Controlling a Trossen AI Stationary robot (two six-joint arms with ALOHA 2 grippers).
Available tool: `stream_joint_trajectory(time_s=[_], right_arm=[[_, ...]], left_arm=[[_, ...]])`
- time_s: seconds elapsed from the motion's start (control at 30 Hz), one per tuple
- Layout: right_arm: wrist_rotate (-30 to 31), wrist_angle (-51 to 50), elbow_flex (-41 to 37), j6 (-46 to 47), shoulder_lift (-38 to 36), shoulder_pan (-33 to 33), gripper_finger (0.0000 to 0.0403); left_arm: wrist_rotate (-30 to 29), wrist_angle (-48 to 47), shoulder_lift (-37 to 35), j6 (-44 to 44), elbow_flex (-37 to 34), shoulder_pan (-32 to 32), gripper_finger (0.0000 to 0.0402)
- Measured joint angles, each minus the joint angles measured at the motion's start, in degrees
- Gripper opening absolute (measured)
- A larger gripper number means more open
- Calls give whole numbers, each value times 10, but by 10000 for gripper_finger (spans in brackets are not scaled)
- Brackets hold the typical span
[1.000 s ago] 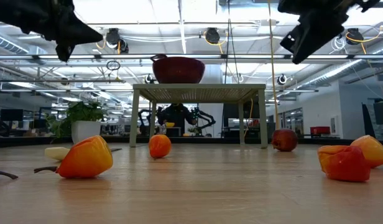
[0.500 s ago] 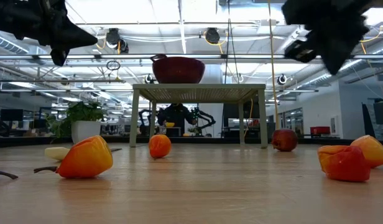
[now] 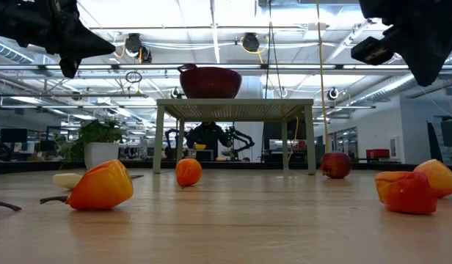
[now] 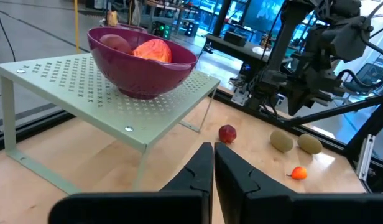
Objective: Pick & Place Fruit
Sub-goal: Put the kiwi into the strainer bowl on the shelf
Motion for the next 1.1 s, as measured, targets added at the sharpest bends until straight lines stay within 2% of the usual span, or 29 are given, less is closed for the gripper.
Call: stream_joint_trajectory(time_s=[0.13,0.37,0.57,0.7,0.83,0.97,1.1], right_arm=[[-3,-2,0,20,0,1,5],[-19,-21,0,48,0,2,20],[-20,-26,0,61,0,2,92],[-23,-26,0,44,0,2,151],[-68,-28,0,14,2,2,201],[-94,-34,0,-8,6,3,235],[-93,-36,0,-12,9,5,248]], left_arm=[[0,0,0,0,0,0,2],[0,0,0,-2,0,0,14],[0,-1,0,-11,0,0,2],[0,-1,0,-12,0,0,13],[0,-3,0,-12,0,0,15],[0,-3,0,-13,0,0,3],[0,-3,0,-13,0,0,7]])
